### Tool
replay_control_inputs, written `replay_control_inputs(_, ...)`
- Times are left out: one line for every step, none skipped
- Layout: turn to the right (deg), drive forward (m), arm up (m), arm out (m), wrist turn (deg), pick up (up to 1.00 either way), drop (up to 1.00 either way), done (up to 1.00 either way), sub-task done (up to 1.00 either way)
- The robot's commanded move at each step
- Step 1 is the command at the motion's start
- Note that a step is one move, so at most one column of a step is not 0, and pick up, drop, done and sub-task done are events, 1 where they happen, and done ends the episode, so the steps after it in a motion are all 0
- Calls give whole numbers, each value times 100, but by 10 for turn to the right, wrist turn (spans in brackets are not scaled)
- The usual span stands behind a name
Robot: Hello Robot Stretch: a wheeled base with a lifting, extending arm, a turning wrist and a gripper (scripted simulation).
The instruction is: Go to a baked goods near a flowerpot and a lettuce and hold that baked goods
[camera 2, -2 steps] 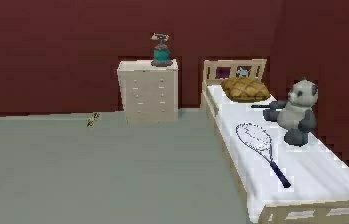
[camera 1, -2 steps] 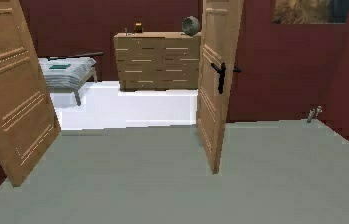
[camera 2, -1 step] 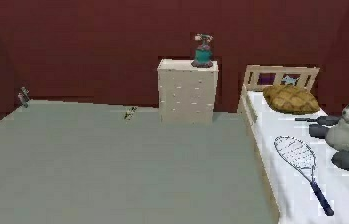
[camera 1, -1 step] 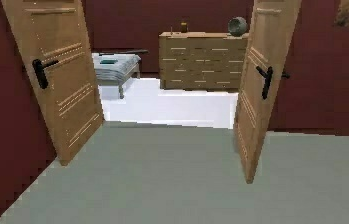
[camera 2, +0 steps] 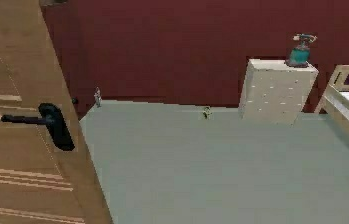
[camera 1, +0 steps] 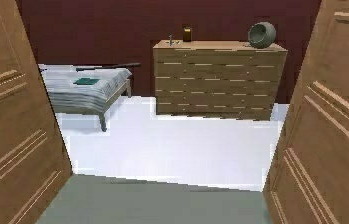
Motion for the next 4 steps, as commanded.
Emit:
replay_control_inputs(-180, 0, 0, 0, 0, 0, 0, 0, 0)
replay_control_inputs(0, 5, 0, 0, 0, 0, 0, 0, 0)
replay_control_inputs(240, 0, 0, 0, 0, 0, 0, 0, 0)
replay_control_inputs(0, 100, 0, 0, 0, 0, 0, 0, 0)
